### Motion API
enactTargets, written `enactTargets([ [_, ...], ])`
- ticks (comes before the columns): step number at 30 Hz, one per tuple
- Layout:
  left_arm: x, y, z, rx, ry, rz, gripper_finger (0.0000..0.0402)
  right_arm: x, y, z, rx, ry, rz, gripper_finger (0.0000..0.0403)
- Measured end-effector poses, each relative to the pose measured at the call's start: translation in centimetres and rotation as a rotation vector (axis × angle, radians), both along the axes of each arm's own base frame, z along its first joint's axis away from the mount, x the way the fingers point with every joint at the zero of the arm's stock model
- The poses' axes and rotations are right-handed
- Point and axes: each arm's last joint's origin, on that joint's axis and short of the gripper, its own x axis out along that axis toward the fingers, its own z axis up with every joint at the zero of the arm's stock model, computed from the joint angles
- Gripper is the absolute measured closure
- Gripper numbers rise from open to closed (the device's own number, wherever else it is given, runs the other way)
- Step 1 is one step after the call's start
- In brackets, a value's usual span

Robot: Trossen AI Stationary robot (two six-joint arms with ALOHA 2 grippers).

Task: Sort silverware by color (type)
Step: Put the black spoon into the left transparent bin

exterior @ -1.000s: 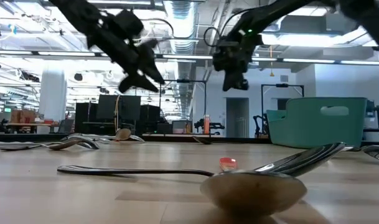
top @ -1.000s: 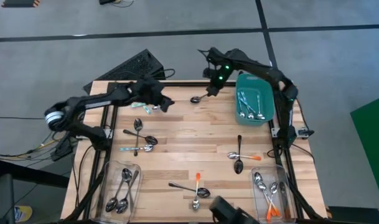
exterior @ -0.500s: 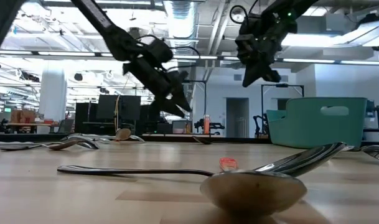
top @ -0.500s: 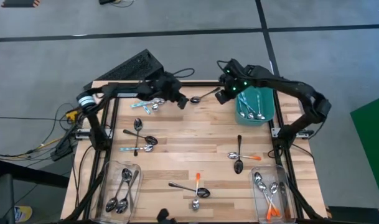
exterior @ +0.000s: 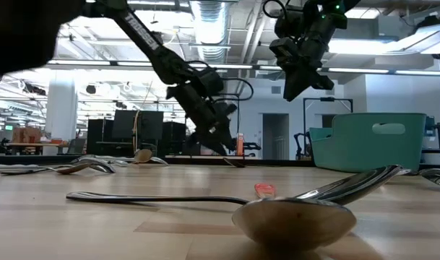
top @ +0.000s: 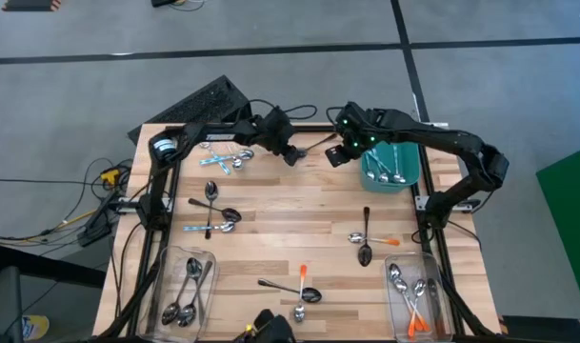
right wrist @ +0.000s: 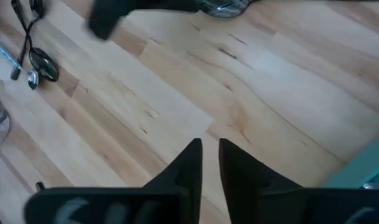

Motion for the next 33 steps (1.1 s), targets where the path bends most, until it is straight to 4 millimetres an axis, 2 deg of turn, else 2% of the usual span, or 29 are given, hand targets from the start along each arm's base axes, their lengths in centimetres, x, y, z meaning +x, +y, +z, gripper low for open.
enactTargets([
  [6, 0.1, 1.2, -0.6, 0.03, 0.128, 0.071, 0.0247, 0.1, 0.3, 0.0, 0.019, -0.001, -0.021, 0.0278],
  [14, 0.1, 1.4, -0.9, -0.028, 0.082, 0.035, 0.0247, 0.2, 0.4, 0.0, 0.047, -0.001, -0.055, 0.0233],
  [23, 0.2, 1.3, -0.9, -0.067, 0.06, 0.044, 0.0254, 0.2, 1.0, -0.2, 0.099, 0.024, -0.083, 0.0226],
  [28, 0.3, 1.7, -2.0, -0.094, 0.05, 0.039, 0.0286, 0.4, 1.5, -0.2, 0.109, 0.018, -0.083, 0.0227],
  [33, 0.1, 2.4, -2.0, -0.126, 0.023, 0.057, 0.0318, 0.7, 2.1, -0.2, 0.118, 0.021, -0.077, 0.0228],
])
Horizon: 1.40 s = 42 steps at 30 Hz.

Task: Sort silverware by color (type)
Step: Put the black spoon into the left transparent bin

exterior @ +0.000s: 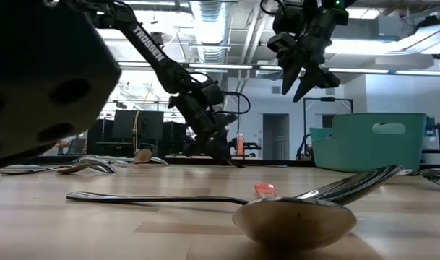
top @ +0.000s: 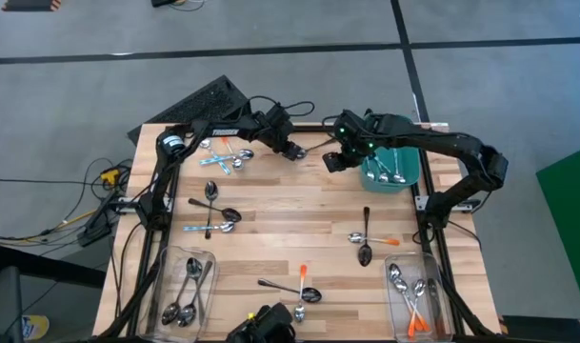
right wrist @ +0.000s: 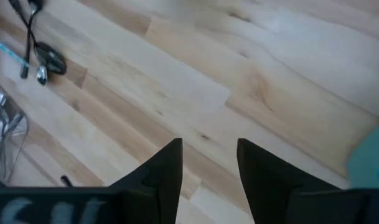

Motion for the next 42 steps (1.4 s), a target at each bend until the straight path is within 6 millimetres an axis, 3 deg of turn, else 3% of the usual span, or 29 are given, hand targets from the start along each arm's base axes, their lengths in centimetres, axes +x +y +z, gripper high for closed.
enactTargets([
  [9, -0.2, 0.1, 0.0, 0.023, 0.002, -0.056, 0.0392, 0.2, 0.2, 0.0, -0.001, -0.005, 0.007, 0.0228],
  [14, -0.7, 0.2, 0.4, -0.045, 0.002, -0.102, 0.04, 0.3, 0.1, 0.1, -0.022, -0.02, 0.01, 0.0228],
  [17, -1.5, -0.4, 1.7, -0.031, 0.063, -0.191, 0.0401, 0.5, -0.2, 0.2, -0.073, -0.043, 0.057, 0.0228],
  [20, -2.2, -1.5, 4.1, 0.033, 0.107, -0.288, 0.0401, 0.8, -0.4, 0.5, -0.15, -0.088, 0.137, 0.0228],
  [30, -4.3, -7.6, 15.4, 0.341, 0.027, -0.516, 0.0401, 2.8, -0.7, 2.1, -0.354, -0.31, 0.274, 0.0228],
  [36, -5.8, -10.5, 19.5, 0.443, -0.022, -0.529, 0.0401, 3.7, 0.2, 2.7, -0.354, -0.424, 0.386, 0.0228],
  [42, -7.6, -12.3, 22.3, 0.509, -0.022, -0.442, 0.0402, 4.3, 1.9, 2.7, -0.333, -0.456, 0.497, 0.0228],
])
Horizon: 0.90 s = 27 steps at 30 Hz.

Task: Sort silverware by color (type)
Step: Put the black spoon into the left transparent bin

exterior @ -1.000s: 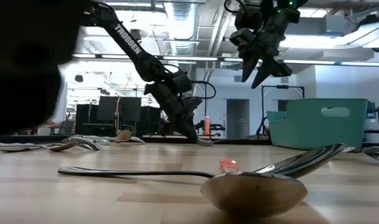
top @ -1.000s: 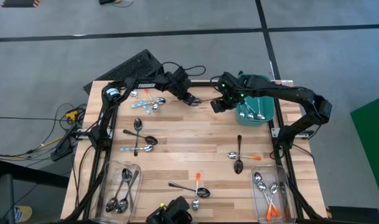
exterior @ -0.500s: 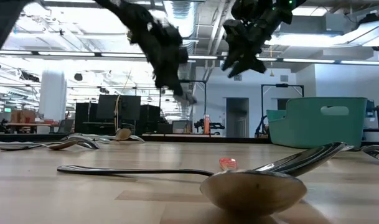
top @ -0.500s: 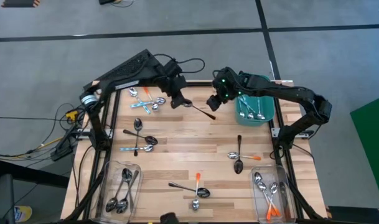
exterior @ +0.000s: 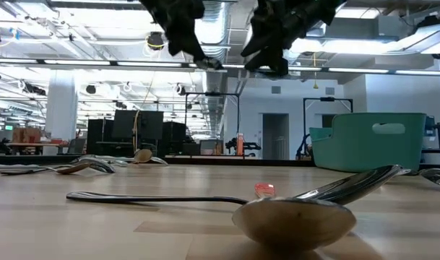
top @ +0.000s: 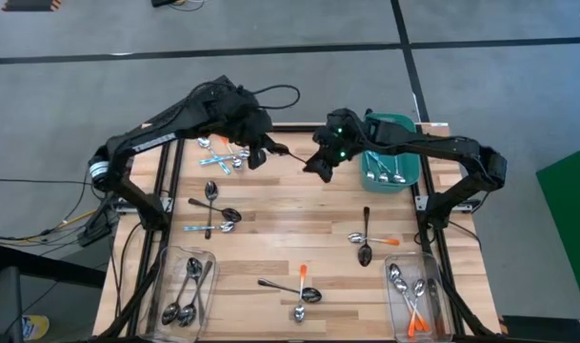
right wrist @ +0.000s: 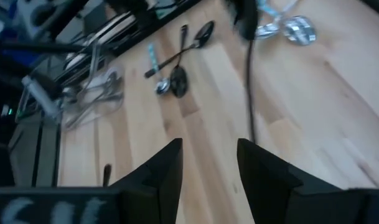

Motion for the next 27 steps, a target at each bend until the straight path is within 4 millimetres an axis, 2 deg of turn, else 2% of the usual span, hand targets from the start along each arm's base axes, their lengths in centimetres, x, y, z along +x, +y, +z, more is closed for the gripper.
enactTargets([
  [3, -0.6, -0.7, 1.0, -0.01, -0.031, 0.014, 0.0402, 0.2, 0.5, 0.0, -0.009, -0.001, 0.023, 0.0233],
  [6, -0.9, -1.4, 1.4, -0.027, -0.039, 0.02, 0.0401, 0.3, 0.7, 0.0, -0.026, 0.006, 0.009, 0.026],
  [13, -1.2, -3.0, 1.9, -0.044, -0.035, -0.005, 0.0401, 0.3, 0.7, -0.1, -0.037, 0.009, 0.008, 0.0383],
  [14, -1.1, -3.2, 1.9, -0.051, -0.035, -0.005, 0.0401, 0.3, 0.7, 0.0, -0.043, 0.007, 0.018, 0.039],
  [24, -0.9, -4.5, 2.0, -0.072, -0.031, 0.0, 0.0401, 0.5, 1.4, 0.0, -0.053, -0.002, 0.052, 0.0397],
  [27, -0.9, -4.5, 2.0, -0.072, -0.031, 0.0, 0.0401, 0.5, 1.4, 0.0, -0.062, -0.002, 0.045, 0.0386],
])
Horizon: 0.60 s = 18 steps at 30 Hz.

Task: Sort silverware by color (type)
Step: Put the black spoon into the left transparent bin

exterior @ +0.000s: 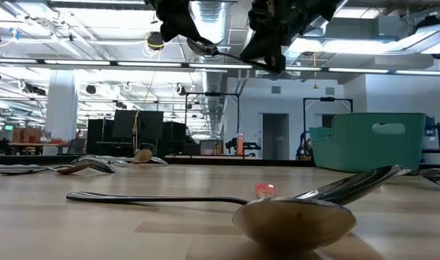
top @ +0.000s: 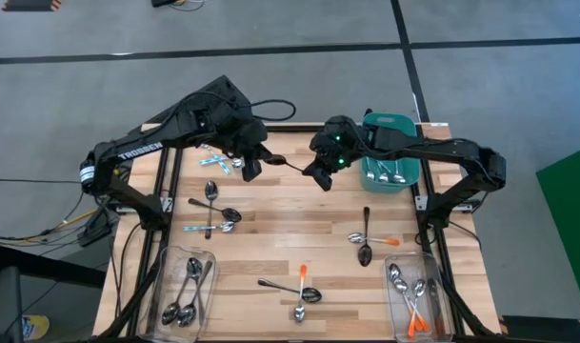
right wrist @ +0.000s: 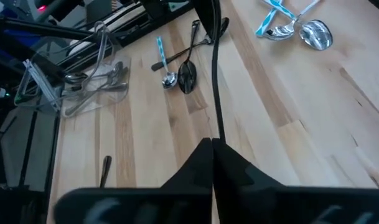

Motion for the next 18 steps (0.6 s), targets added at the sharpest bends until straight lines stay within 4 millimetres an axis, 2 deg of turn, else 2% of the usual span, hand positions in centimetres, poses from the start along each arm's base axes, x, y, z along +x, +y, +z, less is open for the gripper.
enactTargets([
  [9, 0.07, -0.16, -0.01, 0.033, 0.002, -0.05, 0.0401, 0.36, -0.25, 1.01, -0.091, -0.103, 0.009, 0.0288],
  [13, 0.08, -0.05, 0.02, 0.066, 0.004, -0.065, 0.0401, 0.35, -0.18, 0.93, -0.098, -0.095, 0.019, 0.0247],
  [18, 0.13, 0.13, 0.09, 0.16, 0.018, -0.064, 0.0401, 0.57, 0.36, 1.03, -0.166, -0.115, 0.088, 0.0212],
])
